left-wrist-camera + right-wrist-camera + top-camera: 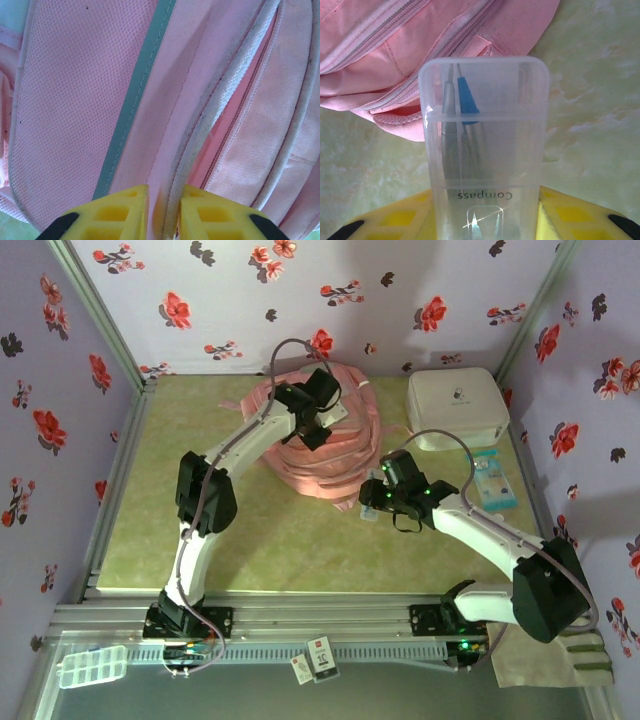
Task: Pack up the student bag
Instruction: Open the student bag at the top-center of the table.
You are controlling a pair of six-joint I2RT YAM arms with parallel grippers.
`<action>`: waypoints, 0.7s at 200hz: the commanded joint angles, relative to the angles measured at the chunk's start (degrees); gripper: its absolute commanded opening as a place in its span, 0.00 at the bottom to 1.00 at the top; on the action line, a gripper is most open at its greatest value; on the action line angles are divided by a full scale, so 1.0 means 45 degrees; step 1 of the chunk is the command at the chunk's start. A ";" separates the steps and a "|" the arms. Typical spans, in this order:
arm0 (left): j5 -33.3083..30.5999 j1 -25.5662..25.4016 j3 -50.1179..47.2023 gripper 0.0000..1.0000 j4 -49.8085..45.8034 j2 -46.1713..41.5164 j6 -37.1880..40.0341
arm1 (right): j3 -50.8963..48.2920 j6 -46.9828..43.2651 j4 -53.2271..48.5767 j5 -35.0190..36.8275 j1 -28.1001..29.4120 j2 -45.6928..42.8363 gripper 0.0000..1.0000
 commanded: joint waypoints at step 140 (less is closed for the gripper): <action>-0.1486 -0.0161 -0.0187 0.08 0.1017 -0.0161 -0.0115 | 0.0785 0.0711 0.0762 -0.0355 -0.0129 0.0417 0.44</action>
